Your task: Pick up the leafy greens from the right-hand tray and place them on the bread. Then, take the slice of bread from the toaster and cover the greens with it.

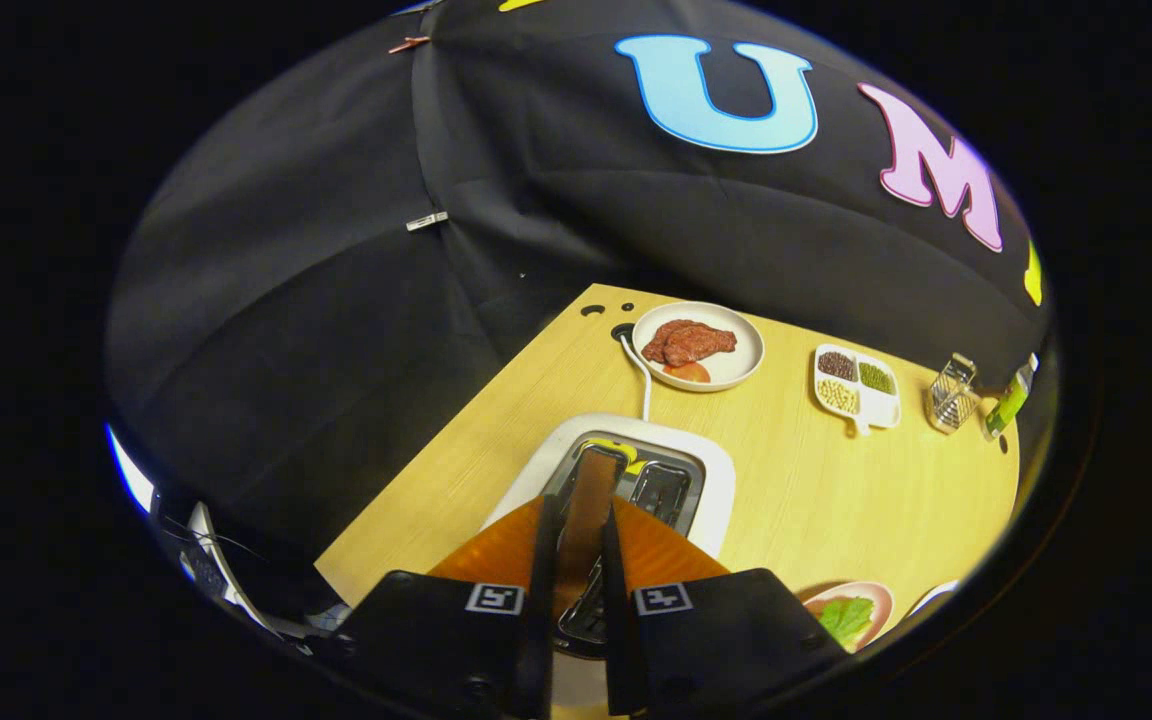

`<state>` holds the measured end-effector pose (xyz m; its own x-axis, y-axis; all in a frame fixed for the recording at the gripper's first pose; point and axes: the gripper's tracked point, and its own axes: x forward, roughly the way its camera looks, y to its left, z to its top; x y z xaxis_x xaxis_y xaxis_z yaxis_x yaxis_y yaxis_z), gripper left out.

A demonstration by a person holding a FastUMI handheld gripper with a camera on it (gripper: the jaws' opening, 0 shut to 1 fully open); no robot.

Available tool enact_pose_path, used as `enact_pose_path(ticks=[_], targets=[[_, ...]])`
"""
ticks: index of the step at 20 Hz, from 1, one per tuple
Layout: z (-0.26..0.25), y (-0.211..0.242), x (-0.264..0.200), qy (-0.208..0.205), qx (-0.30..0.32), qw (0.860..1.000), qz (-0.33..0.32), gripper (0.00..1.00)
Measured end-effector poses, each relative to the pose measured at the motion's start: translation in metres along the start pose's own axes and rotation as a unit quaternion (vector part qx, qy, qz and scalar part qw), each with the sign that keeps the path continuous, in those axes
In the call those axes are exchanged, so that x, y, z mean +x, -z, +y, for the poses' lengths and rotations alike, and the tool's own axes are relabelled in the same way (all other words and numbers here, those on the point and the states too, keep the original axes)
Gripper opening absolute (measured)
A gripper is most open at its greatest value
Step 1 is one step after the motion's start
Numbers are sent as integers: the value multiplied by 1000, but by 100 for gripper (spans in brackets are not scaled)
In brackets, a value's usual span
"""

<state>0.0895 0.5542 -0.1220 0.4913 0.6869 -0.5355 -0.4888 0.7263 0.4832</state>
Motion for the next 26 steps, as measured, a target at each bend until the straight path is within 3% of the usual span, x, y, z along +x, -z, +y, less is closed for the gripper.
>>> enact_pose_path(ticks=[2, 4, 14, 20, 26], targets=[[0, -1, 1, -1, 12, 1000, 1, 12], [4, -7, -7, -4, 12, 1000, -9, 10], [0, -59, -86, -34, 32, 995, -90, 10], [-58, -75, -158, -14, 47, 989, -140, 10], [-152, -45, -201, 59, 58, 986, -148, 10]])
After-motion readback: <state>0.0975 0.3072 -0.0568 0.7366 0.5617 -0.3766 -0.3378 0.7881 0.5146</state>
